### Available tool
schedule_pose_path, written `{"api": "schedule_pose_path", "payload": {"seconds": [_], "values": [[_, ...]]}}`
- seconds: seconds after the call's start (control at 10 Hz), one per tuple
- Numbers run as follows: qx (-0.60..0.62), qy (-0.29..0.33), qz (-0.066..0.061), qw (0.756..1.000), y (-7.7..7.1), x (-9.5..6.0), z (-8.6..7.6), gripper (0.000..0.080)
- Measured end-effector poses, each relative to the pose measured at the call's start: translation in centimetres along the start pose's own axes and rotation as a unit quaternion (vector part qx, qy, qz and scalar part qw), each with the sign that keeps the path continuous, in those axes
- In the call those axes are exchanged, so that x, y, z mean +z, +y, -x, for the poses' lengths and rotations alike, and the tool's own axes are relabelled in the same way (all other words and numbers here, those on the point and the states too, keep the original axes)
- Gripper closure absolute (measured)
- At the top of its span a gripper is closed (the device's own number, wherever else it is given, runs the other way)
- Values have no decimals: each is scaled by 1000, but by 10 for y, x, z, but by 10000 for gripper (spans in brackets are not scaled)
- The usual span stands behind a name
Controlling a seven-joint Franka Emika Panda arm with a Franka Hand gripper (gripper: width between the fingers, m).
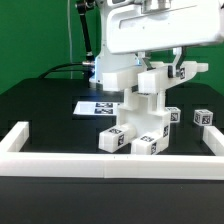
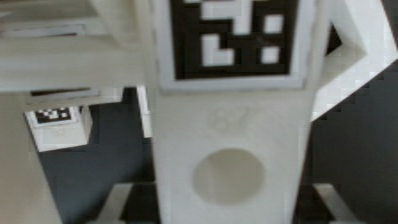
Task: Assemble chair
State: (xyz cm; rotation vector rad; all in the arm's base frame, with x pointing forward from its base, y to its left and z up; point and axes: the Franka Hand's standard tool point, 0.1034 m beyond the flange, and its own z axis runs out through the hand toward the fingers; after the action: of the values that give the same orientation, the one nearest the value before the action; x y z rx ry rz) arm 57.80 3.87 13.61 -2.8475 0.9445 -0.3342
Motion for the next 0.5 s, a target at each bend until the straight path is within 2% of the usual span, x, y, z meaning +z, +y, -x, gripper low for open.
{"api": "schedule_pose_path", "payload": {"seconds": [0.5], "values": [[-15,1,-4,1000,0,-5,-3,508]]}}
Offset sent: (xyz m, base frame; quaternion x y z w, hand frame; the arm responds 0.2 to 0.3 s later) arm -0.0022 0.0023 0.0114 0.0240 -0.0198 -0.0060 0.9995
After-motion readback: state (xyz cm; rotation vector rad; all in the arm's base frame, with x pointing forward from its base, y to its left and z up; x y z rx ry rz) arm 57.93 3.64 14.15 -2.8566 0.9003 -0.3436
